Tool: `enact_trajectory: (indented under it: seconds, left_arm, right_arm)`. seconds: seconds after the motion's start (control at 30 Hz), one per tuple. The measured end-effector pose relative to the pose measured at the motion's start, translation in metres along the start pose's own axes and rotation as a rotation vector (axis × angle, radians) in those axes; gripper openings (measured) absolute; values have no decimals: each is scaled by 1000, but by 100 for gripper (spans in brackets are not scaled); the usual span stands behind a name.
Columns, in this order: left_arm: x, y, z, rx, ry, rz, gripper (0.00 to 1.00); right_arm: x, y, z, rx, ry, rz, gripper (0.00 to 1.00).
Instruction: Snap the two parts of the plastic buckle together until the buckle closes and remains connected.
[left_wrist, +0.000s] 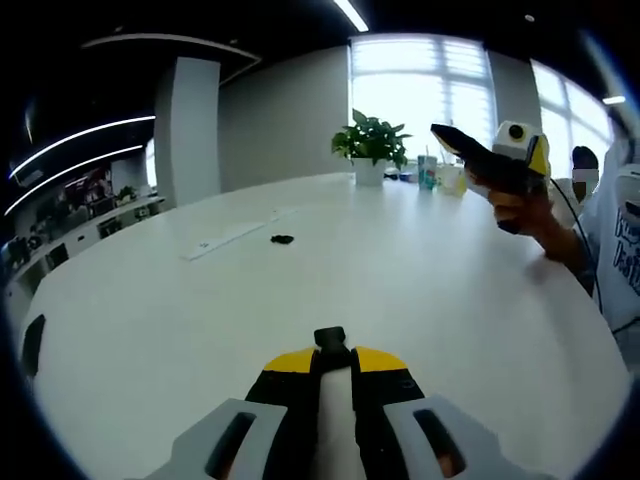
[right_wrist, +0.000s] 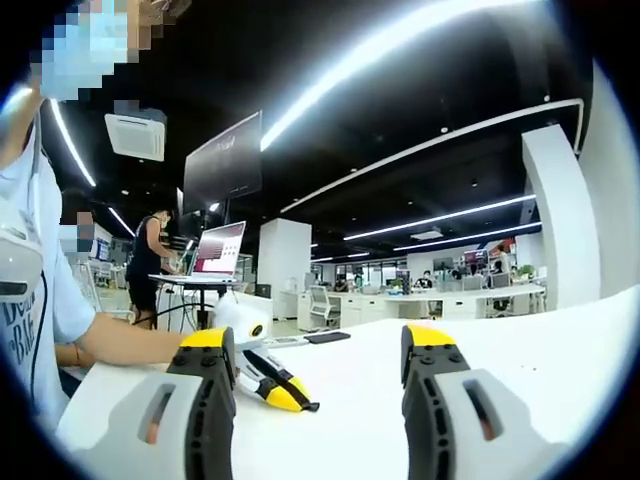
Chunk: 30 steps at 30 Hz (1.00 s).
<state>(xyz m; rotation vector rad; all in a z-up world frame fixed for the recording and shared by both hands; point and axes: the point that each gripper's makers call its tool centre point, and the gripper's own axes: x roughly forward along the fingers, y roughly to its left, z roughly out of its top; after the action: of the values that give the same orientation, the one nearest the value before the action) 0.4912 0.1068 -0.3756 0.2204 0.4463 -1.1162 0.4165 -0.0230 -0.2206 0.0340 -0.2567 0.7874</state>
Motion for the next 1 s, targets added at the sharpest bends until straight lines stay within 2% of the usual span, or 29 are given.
enact_trajectory:
  seconds: [0.4,0.73,1.0]
  left_arm:
    - [-11,-16,-7,2,9,13,10]
    - [-17,-27,-13,2,26,27,10]
    - [-19,-27,-16,-20,-11,13,11]
  right_arm:
    - [1,4,-2,1,3,11,69]
    - [4,5,-12,15,30,17,68]
    - [6,4,-26,30,66,14,68]
